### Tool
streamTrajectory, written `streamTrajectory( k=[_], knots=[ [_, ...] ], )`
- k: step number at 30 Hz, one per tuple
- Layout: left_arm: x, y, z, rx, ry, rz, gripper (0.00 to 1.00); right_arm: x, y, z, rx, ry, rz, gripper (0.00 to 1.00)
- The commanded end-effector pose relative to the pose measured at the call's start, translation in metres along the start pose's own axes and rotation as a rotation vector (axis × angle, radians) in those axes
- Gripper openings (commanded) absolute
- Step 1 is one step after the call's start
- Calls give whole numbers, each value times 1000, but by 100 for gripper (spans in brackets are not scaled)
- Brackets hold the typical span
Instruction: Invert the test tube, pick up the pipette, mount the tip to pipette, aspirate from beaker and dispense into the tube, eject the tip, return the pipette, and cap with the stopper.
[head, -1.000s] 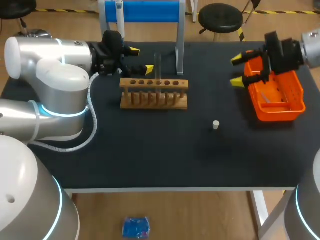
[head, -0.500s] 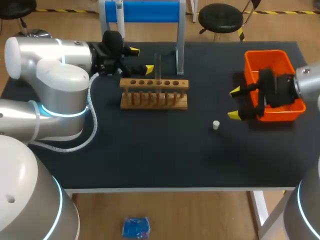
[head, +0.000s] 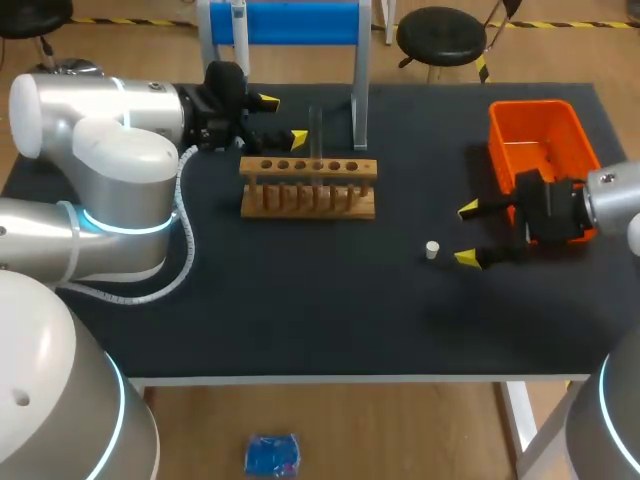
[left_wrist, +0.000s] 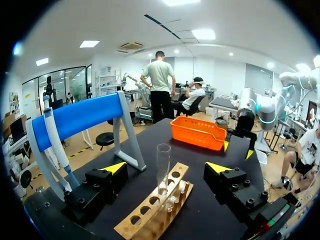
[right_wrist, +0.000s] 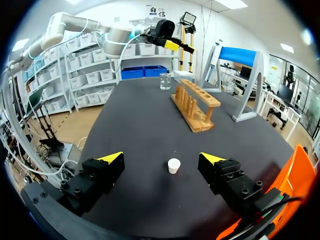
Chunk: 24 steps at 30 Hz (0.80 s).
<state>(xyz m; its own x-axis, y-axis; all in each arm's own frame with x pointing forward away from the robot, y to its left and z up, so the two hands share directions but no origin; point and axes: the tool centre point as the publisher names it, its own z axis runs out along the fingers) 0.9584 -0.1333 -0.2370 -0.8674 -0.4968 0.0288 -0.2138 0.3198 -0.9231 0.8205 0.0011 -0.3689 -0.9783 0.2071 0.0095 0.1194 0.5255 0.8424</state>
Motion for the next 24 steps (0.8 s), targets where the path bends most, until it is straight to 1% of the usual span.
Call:
streamTrajectory(
  k=[1,15,24],
  knots=[
    [0,1,0,2,-1,-1,100,-1,-6,3,3,9,5,100],
    [0,1,0,2,-1,-1,100,-2,-20,21,24,37,18,100],
    [0,1,0,2,-1,-1,100,-5,-24,33,40,38,16,100]
  ],
)
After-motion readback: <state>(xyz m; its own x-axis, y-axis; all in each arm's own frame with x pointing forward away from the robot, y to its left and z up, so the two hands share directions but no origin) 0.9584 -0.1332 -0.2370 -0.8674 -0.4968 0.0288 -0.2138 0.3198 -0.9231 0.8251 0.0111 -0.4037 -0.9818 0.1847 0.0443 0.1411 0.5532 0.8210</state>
